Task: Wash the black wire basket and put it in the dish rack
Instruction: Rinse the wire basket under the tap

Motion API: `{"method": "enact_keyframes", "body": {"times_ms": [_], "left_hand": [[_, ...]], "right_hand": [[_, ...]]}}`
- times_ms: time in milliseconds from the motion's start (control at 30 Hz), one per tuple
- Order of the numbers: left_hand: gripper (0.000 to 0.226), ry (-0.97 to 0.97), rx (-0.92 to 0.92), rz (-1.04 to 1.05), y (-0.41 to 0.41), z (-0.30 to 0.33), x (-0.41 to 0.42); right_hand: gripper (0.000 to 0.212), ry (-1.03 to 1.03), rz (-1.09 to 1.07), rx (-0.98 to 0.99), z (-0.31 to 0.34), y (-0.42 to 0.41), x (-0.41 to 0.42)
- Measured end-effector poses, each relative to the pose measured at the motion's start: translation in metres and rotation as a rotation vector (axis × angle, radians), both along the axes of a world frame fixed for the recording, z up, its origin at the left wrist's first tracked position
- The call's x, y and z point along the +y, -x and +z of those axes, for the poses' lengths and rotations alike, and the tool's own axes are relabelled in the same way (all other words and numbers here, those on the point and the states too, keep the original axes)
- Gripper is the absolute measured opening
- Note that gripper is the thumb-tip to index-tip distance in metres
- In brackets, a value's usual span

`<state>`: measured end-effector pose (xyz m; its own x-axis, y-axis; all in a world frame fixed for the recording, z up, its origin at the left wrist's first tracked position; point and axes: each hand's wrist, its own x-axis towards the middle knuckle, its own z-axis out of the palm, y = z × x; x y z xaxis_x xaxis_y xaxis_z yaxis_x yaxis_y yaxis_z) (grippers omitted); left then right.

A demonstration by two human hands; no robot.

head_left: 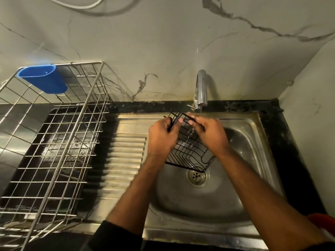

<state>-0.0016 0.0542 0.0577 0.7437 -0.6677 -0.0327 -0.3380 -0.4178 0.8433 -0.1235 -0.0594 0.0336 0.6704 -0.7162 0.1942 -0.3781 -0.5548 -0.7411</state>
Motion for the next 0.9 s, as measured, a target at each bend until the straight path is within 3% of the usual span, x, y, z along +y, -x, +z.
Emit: {"method": "enact_keyframes", "body": {"times_ms": [67,167,333,400,500,600,667,800,900], "left_hand": [[0.054,-0.022,-0.014,0.022,-0.003,0.001,0.003],[0.039,-0.042,-0.049,0.008,-0.003,0.004,0.009],[0.043,-0.038,-0.071,-0.006,0.006,-0.003,0.015],[0.046,0.025,-0.058,0.034,0.008,-0.004,0.017],[0.051,0.120,-0.041,0.109,0.005,-0.006,0.023],[0.048,0.168,-0.070,0.080,0.004,-0.012,0.031],[0.048,0.222,-0.058,0.076,0.008,-0.017,0.033],[0.049,0.305,0.042,0.145,0.011,-0.024,0.027],[0.047,0.356,0.055,0.139,0.009,-0.024,0.028]], "right_hand": [[0.031,-0.046,-0.044,0.086,-0.013,0.011,-0.009],[0.034,-0.104,-0.096,0.267,-0.018,0.014,-0.010],[0.045,0.053,0.110,-0.040,0.014,-0.019,0.020],[0.048,0.040,0.198,-0.070,0.018,-0.025,0.018],[0.056,-0.026,0.222,0.126,-0.002,-0.007,-0.008],[0.077,-0.168,0.197,0.383,-0.019,0.020,-0.033],[0.087,-0.185,0.178,0.453,-0.020,0.023,-0.035],[0.082,0.071,0.280,0.190,0.002,-0.008,-0.003],[0.071,0.152,0.323,0.138,0.011,-0.013,0.009]]}}
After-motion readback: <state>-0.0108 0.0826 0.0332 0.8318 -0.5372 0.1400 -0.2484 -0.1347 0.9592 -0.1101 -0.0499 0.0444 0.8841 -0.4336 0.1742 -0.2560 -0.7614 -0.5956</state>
